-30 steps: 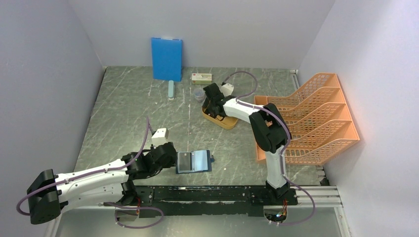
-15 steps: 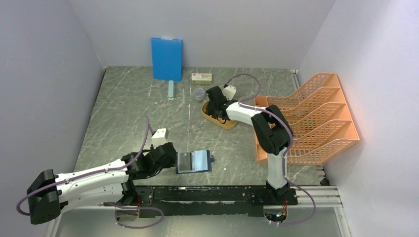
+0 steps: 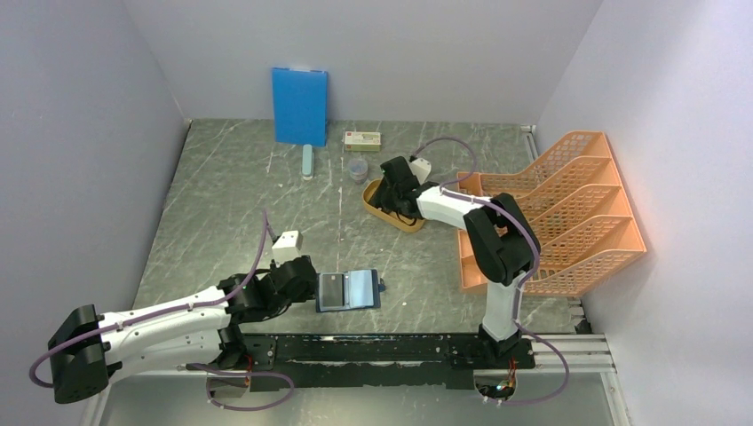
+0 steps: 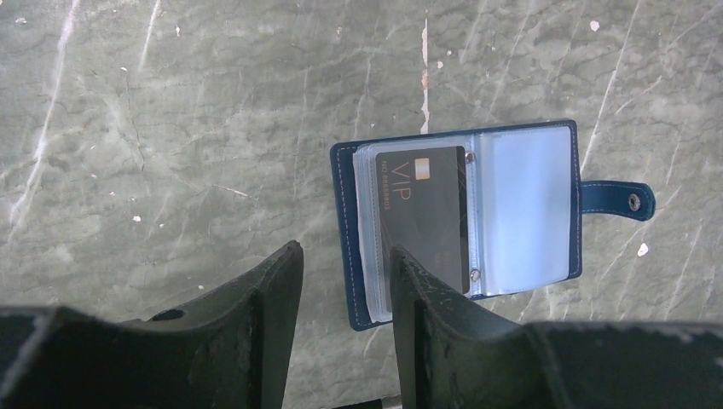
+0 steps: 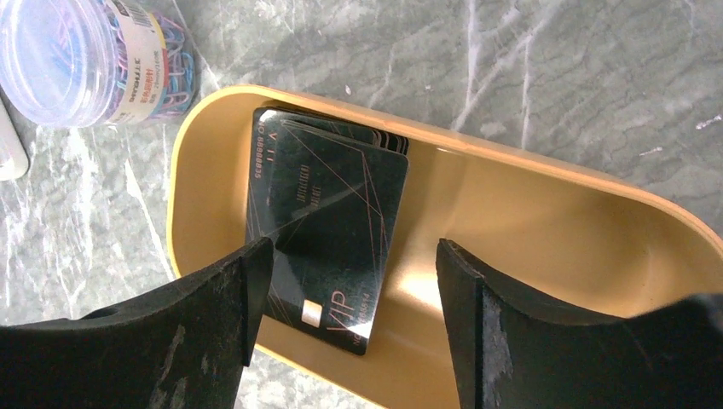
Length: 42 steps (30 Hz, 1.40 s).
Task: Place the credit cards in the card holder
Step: Pick up the credit card from the storage box.
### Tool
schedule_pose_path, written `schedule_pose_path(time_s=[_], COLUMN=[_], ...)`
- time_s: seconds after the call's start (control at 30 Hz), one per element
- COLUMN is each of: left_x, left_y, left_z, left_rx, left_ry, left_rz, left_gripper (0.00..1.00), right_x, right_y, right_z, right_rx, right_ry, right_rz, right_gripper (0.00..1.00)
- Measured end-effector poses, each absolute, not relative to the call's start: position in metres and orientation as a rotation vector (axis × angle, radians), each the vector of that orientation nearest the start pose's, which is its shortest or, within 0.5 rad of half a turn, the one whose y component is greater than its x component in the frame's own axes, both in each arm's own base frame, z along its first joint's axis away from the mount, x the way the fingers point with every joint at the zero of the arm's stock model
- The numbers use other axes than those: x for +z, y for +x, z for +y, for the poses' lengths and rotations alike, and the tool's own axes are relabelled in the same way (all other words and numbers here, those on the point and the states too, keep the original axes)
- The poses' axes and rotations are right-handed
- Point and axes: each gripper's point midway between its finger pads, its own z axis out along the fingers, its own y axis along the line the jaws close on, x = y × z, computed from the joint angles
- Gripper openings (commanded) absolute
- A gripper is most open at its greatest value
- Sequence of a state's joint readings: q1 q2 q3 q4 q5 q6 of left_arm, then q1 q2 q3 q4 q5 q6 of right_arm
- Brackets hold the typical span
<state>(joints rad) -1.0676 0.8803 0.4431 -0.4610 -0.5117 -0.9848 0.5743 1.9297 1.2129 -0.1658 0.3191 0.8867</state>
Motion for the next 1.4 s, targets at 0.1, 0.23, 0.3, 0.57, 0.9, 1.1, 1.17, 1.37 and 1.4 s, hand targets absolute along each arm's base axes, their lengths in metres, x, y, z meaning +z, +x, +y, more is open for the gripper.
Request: schedule_pose_path(time_s=[0.1, 0.23, 0.3, 0.57, 0.9, 1.1, 1.17, 1.37, 1.4], left_x=[0.063, 0.063, 0.064, 0.064, 0.061, 0.060, 0.060, 0.059, 0.059], left_y=[0.161, 0.161, 0.161, 0.161, 0.161, 0.161, 0.161, 0.161, 0.161], left_z=[-0.178, -0.178, -0.178, -0.178, -0.177, -0.177, -0.177, -0.177, -0.177], left_rx=[-0.386, -0.390, -0.392, -0.393, -0.379, -0.374, -0.374, -0.370, -0.370], left_ry=[-0.118, -0.122, -0.123, -0.124, -0.119, -0.117, -0.116, -0.115, -0.115], left_rz=[2.349, 2.348, 2.346, 2.346, 2.354, 2.358, 2.358, 2.361, 2.361], left_gripper=[0.47, 0.47, 0.47, 0.47, 0.46, 0.46, 0.46, 0.46, 0.46], right_x=[0.034, 0.034, 0.034, 0.032, 0.034, 0.035, 0.036, 0.038, 0.039], right_y=[0.408, 0.406, 0.406, 0.407, 0.402, 0.399, 0.399, 0.396, 0.396], right_z=[0.237, 0.235, 0.235, 0.236, 0.233, 0.230, 0.229, 0.226, 0.226], right_rx=[0.323, 0.388, 0.422, 0.512, 0.573, 0.587, 0.592, 0.601, 0.601], right_ry=[0.521, 0.542, 0.556, 0.586, 0.614, 0.622, 0.624, 0.631, 0.631], right_rz=[2.375, 2.380, 2.376, 2.352, 2.331, 2.320, 2.315, 2.310, 2.309], right_gripper=[0.72, 0.68, 0.65, 0.47, 0.27, 0.18, 0.15, 0.05, 0.03])
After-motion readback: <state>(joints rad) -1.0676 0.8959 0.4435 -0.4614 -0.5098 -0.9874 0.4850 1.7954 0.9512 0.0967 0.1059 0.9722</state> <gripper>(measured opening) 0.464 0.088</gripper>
